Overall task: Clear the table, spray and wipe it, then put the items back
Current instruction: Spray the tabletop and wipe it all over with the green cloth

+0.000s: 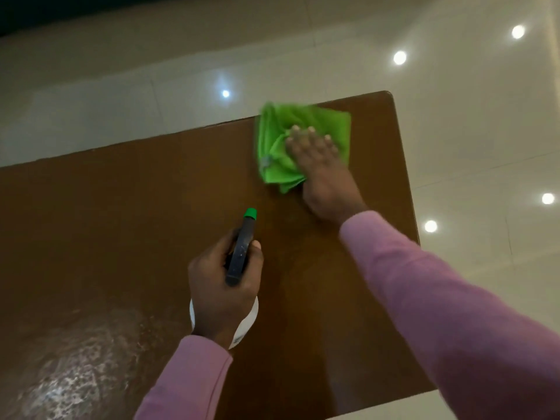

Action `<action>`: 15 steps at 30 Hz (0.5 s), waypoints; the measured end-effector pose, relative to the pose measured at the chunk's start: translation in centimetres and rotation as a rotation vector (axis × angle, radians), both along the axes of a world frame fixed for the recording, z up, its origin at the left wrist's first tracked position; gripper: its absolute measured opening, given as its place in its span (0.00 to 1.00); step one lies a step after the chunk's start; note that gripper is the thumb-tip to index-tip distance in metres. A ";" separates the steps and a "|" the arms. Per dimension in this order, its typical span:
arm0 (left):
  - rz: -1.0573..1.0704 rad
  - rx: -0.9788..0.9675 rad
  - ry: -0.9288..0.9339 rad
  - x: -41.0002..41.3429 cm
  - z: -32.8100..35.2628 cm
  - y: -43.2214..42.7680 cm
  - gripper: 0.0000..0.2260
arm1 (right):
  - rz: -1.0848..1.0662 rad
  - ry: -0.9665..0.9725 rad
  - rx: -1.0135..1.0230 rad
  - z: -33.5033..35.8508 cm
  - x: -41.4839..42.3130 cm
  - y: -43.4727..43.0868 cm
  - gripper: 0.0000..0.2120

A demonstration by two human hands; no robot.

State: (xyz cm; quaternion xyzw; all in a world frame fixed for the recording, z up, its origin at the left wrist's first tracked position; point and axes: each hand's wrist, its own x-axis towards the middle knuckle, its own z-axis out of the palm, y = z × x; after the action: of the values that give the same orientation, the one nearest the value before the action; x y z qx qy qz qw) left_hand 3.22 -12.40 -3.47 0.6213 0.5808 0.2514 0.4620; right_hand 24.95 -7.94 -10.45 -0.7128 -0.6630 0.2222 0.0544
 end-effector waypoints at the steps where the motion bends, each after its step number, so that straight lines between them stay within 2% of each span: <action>1: 0.001 0.001 -0.015 0.0 0.0 0.0 0.06 | -0.135 -0.025 0.000 -0.1 2.6 0.0 0.33; 4: -0.007 0.032 -0.033 0.1 0.3 0.0 0.04 | -0.535 -0.073 -0.063 0.2 7.3 1.1 0.31; 6: -0.010 0.040 -0.018 0.4 0.3 -0.3 0.05 | -0.626 -0.109 -0.059 0.0 4.8 2.7 0.32; 8: 0.007 0.027 -0.007 0.4 0.3 -0.5 0.07 | -0.492 -0.063 -0.040 -0.2 -0.5 4.0 0.33; 10: 0.008 0.025 0.014 0.2 0.3 -0.5 0.07 | -0.153 0.000 -0.004 -0.6 -6.5 4.2 0.35; 12: 0.012 0.040 0.022 0.2 0.3 -0.3 0.07 | 0.160 0.015 -0.024 -0.3 -8.7 3.6 0.36; 13: 0.025 0.044 0.018 0.2 0.2 -0.2 0.07 | 0.234 0.016 -0.019 -0.2 -7.4 3.4 0.36; 15: 0.050 0.032 -0.013 0.2 0.2 -0.1 0.05 | 0.154 -0.006 0.001 -0.2 -2.5 2.7 0.36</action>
State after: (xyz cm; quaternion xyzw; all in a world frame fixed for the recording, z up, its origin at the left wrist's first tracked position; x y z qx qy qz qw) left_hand 3.41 -12.48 -3.23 0.6122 0.5891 0.2764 0.4493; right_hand 22.43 -5.27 -10.68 -0.6603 -0.7162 0.2232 0.0354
